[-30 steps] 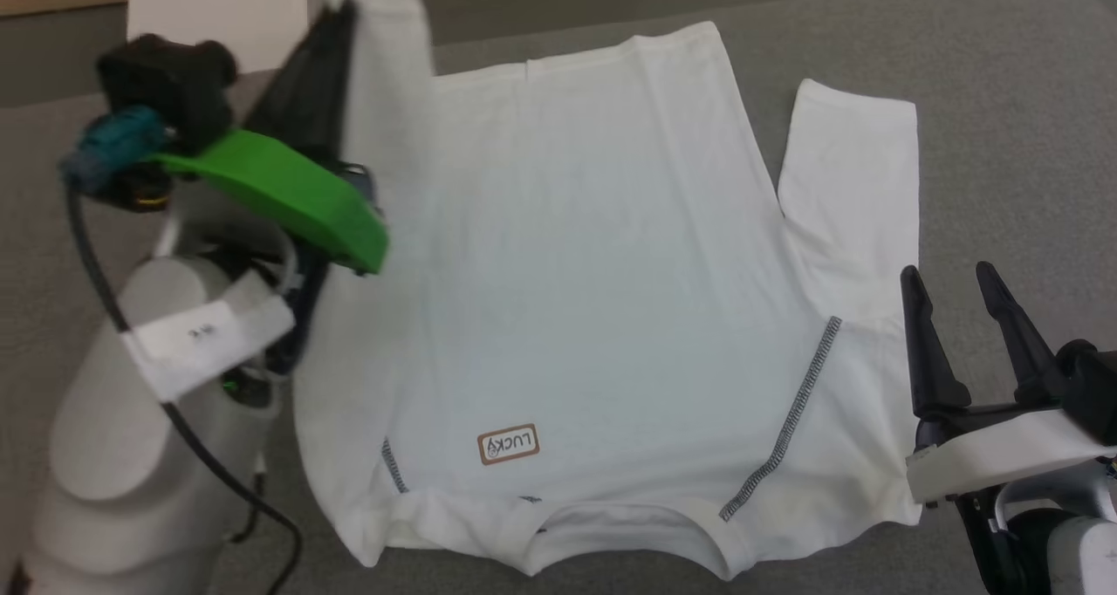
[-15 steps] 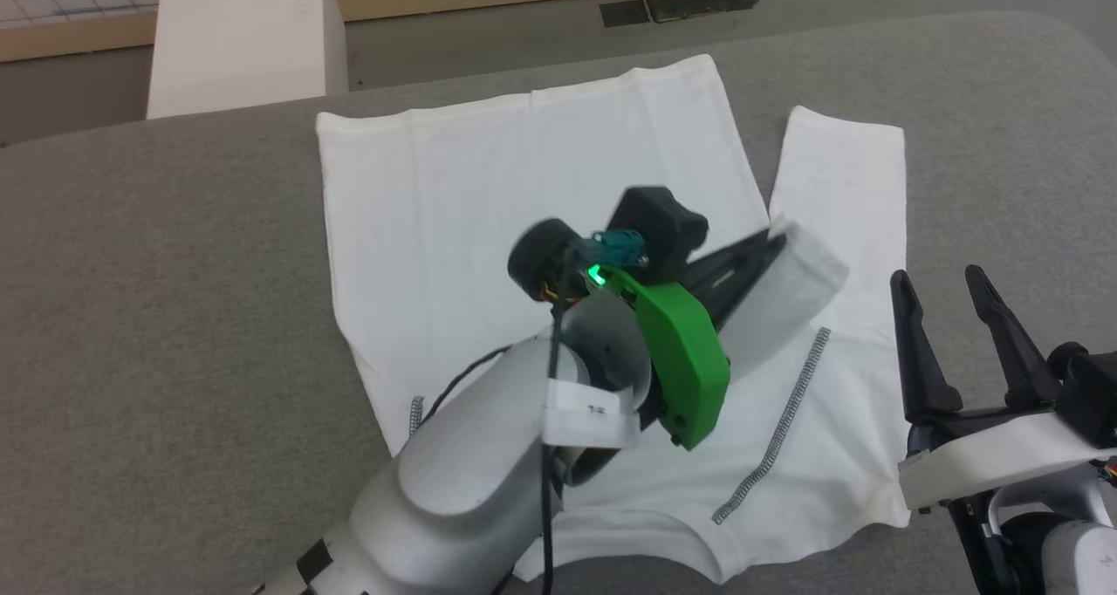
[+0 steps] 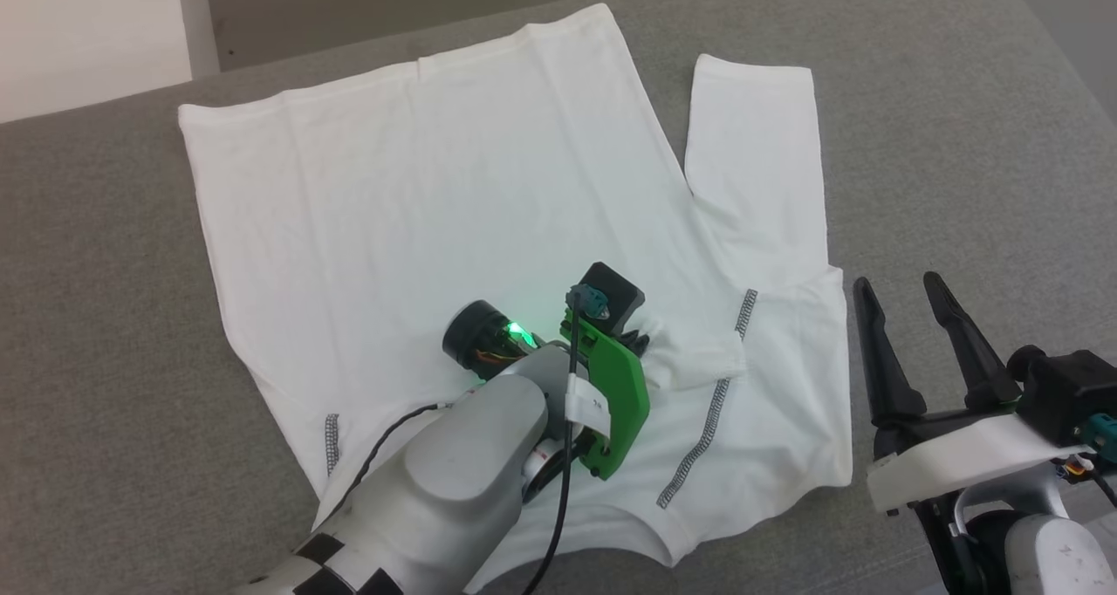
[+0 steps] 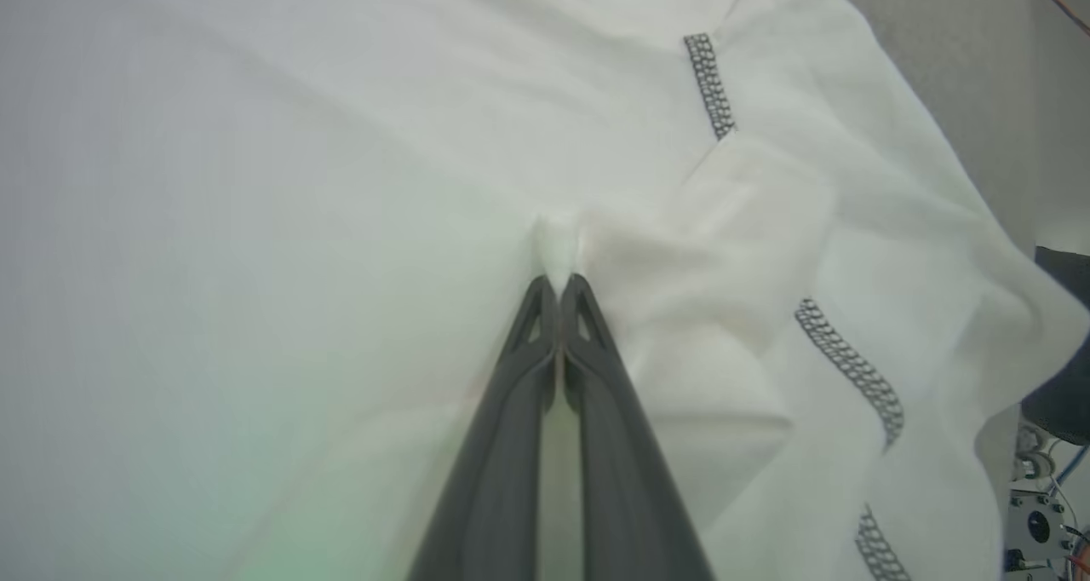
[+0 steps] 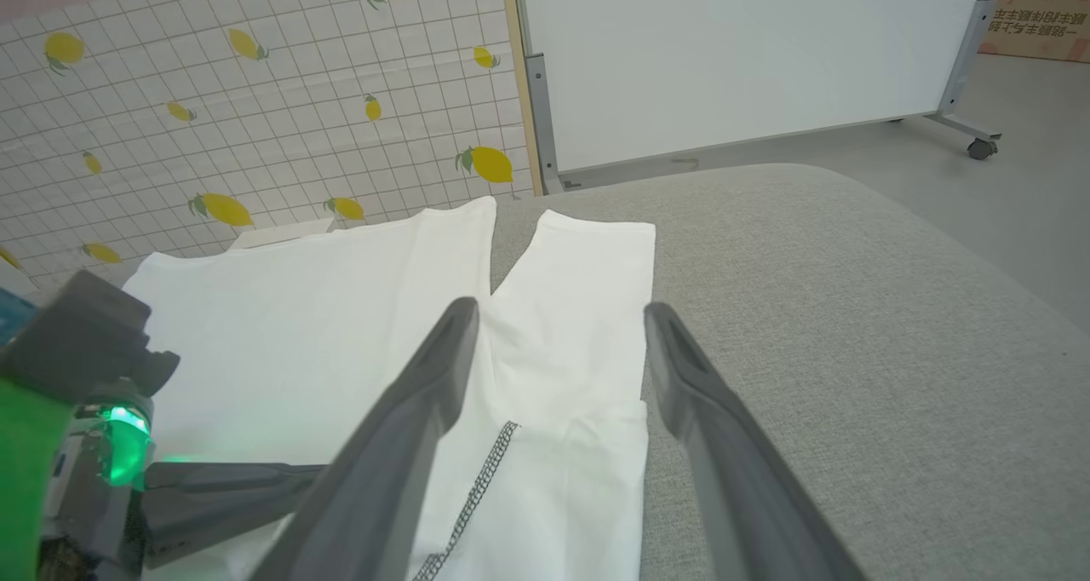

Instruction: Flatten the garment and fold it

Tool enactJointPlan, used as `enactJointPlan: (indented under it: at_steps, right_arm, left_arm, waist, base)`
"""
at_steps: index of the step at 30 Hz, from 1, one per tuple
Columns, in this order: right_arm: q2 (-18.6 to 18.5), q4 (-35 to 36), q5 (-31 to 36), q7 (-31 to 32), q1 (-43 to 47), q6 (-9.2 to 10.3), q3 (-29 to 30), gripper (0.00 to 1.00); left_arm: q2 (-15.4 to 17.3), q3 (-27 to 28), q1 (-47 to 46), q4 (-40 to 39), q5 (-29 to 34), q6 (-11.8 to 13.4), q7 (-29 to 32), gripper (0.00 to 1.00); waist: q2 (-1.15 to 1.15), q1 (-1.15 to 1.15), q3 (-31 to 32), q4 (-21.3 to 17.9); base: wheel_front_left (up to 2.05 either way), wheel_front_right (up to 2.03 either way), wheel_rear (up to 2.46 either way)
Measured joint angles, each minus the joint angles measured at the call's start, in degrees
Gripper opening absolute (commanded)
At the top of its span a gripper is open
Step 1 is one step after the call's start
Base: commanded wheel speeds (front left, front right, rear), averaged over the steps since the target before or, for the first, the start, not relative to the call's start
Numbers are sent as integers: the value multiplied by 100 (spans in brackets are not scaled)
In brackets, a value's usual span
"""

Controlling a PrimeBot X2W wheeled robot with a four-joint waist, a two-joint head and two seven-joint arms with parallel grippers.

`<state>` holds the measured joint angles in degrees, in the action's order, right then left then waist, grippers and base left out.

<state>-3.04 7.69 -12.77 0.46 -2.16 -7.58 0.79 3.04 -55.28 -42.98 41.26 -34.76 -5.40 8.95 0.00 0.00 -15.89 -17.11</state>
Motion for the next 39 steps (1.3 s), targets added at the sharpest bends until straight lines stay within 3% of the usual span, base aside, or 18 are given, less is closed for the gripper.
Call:
enactJointPlan:
  at_steps: [2, 3, 4, 8, 14, 18, 21, 26, 31, 39]
  right_arm:
    - [1, -54, -1, -7, -47, 0, -24, 100]
    - [0, -99, -1, -23, -80, 0, -22, 100]
    - [1, -114, -1, -33, -93, 0, -20, 100]
    - [1, -133, 13, -45, -136, 0, 1, 100]
    - [-38, -180, 151, 94, -237, 0, 186, 100]
    - [-181, -356, 182, 259, -488, 0, 324, 100]
    - [-270, -634, 165, 411, -792, 0, 454, 100]
    - [-500, -1633, -81, 740, -1709, 0, 795, 100]
    - [-711, -2744, -200, 1195, -2708, 0, 1216, 100]
    - [-1151, -4163, -31, 1883, -4079, 0, 2104, 100]
  left_arm:
    - [0, -53, -48, 108, -35, 0, -53, 5]
    - [-5, -115, -107, 131, -159, -1, -56, 87]
    - [-7, -159, -129, 126, -243, 1, -62, 100]
    - [-15, -254, -171, -74, -431, 90, -400, 100]
    - [-4, 135, -221, -705, -598, 390, -1725, 100]
    - [359, 649, -85, -1250, -583, 662, -2285, 100]
    - [781, 1285, 351, -1928, -541, 937, -2350, 100]
    - [1347, 2640, 1444, -3239, 146, 1315, -2374, 100]
    - [1417, 3632, 2419, -4011, 745, 1471, -2374, 100]
    - [1243, 4447, 3069, -4573, 1435, 1289, -2374, 100]
  waist:
    - [0, 0, -68, -35]
    - [0, 0, -109, -33]
    - [0, 0, -116, -14]
    - [0, 0, -97, 116]
    - [0, 0, 47, 406]
    - [0, 0, 128, 621]
    - [0, 0, 151, 774]
    - [0, 0, 35, 975]
    - [0, 0, -196, 1131]
    - [0, 1, -673, 1465]
  base:
    - [0, 0, 0]
    - [0, 0, 0]
    - [0, 0, 0]
    - [0, 0, 0]
    - [0, 0, 0]
    - [0, 0, 0]
    - [0, 0, 0]
    - [0, 0, 0]
    - [0, 0, 0]
    - [0, 0, 0]
